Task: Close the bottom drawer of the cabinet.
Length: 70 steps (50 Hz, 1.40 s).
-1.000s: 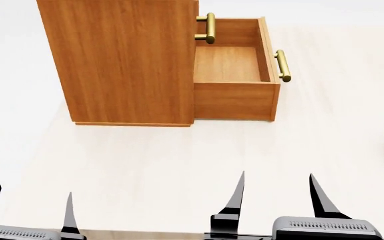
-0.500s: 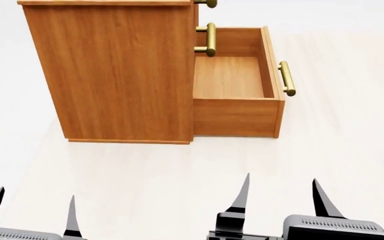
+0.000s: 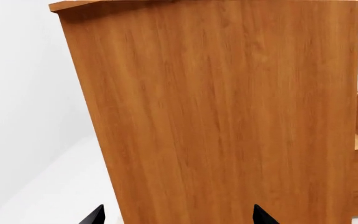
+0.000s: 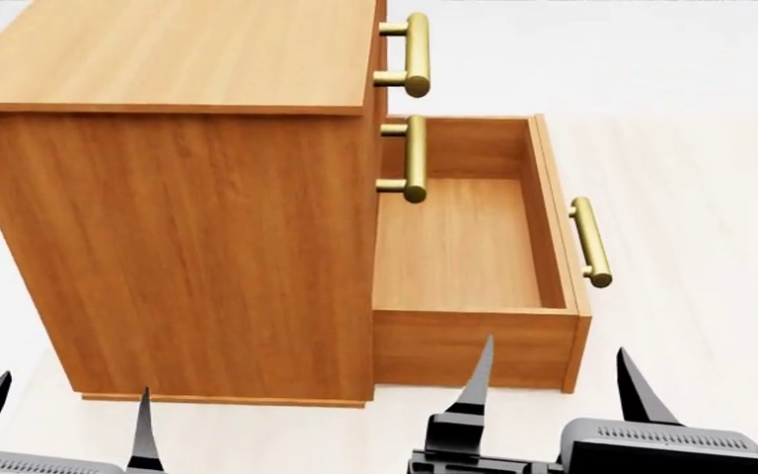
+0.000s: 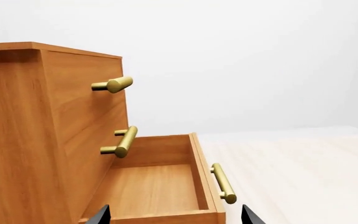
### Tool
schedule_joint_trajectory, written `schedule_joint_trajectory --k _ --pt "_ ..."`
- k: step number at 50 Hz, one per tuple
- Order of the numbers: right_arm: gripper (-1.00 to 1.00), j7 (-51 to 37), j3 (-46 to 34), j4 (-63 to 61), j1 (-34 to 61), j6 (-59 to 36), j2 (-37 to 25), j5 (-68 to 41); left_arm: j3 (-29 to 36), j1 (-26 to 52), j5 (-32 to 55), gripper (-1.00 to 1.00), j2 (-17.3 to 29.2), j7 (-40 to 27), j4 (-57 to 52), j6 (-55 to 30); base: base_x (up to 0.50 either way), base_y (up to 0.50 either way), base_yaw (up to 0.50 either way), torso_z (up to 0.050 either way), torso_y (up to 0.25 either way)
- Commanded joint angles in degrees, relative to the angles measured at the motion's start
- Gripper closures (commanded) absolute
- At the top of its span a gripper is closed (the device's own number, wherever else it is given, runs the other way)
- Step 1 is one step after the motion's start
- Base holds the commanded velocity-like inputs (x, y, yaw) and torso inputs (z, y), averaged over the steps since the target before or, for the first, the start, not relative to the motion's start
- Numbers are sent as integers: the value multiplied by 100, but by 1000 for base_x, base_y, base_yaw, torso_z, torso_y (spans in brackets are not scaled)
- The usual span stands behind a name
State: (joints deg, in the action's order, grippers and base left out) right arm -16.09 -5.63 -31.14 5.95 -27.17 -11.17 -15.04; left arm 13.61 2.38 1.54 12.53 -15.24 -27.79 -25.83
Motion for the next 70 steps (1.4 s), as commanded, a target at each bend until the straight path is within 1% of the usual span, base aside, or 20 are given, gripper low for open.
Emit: schedule_joint_trajectory --k 1,8,14,16,17,21,23,27,29,32,34,35,37,42,44,48,51,54,60,70 --pt "-100 76 99 -2 23 11 69 57 -199 -30 149 -100 -114 150 -26 55 500 0 0 0 0" --pt "-100 -36 15 20 46 60 13 160 -189 -35 173 -100 -96 130 3 84 492 0 0 0 2" --pt "-100 -317 23 -435 127 -424 -77 258 -184 -36 203 -100 -84 116 -4 79 74 0 0 0 0" --pt "-100 -426 109 -712 211 -711 -100 208 -179 -36 206 -100 -78 108 -1 81 0 0 0 0 0" --pt "-100 -478 189 -1012 303 -1021 -144 123 -179 -43 214 -100 -76 107 -8 82 0 0 0 0 0" --pt "-100 -580 366 -1635 558 -1559 -228 -42 -166 -56 220 -100 -64 93 -18 92 0 0 0 0 0" --pt "-100 -655 576 -2169 944 -2297 -315 -273 -150 -78 220 -100 -57 89 -31 106 0 0 0 0 0" --pt "-100 -680 1036 -2517 1558 -3090 -459 -598 -137 -86 238 -100 -46 88 -28 128 0 0 0 0 0" --pt "-100 -586 1191 -2428 1637 -3119 -503 -700 -130 -88 241 -100 -39 79 -34 133 0 0 0 0 0" --pt "-100 -492 1286 -2076 1613 -2823 -628 -594 -122 -89 253 -100 -29 72 -36 138 0 0 0 0 0" --pt "-100 -316 1421 -1728 1500 -2414 -625 -592 -118 -89 258 -100 -22 64 -36 143 0 0 0 0 0" --pt "-100 -284 1387 -1264 1373 -2077 -661 -393 -114 -74 267 -100 -30 66 -2 154 0 0 0 0 0" --pt "-100 -213 1454 -799 1273 -1758 -599 -349 -99 -71 268 -100 -27 59 10 162 0 0 0 0 0" --pt "-100 3 1302 95 1039 -925 -648 -52 -105 -84 288 -100 4 45 0 162 0 0 0 0 0" --pt "-100 102 1305 662 996 -521 -632 34 -111 -96 300 -100 10 38 30 188 0 0 0 0 0" --pt "-100 194 1243 1200 1021 -237 -648 125 -91 -109 302 -100 20 23 51 211 0 0 0 0 0" --pt "-100 323 1179 1833 1140 41 -653 173 -92 -117 316 -100 27 11 59 219 0 0 0 0 0" --pt "-100 466 1110 2663 1276 535 -620 261 -90 -126 327 -100 35 0 68 233 0 0 0 0 0" --pt "-100 631 1057 3784 1395 1240 -530 339 -82 -157 344 -100 51 -24 90 265 0 0 0 0 0" --pt "-100 801 996 4591 1467 1641 -534 374 -48 -175 367 -100 72 -51 123 316 0 0 0 0 0"
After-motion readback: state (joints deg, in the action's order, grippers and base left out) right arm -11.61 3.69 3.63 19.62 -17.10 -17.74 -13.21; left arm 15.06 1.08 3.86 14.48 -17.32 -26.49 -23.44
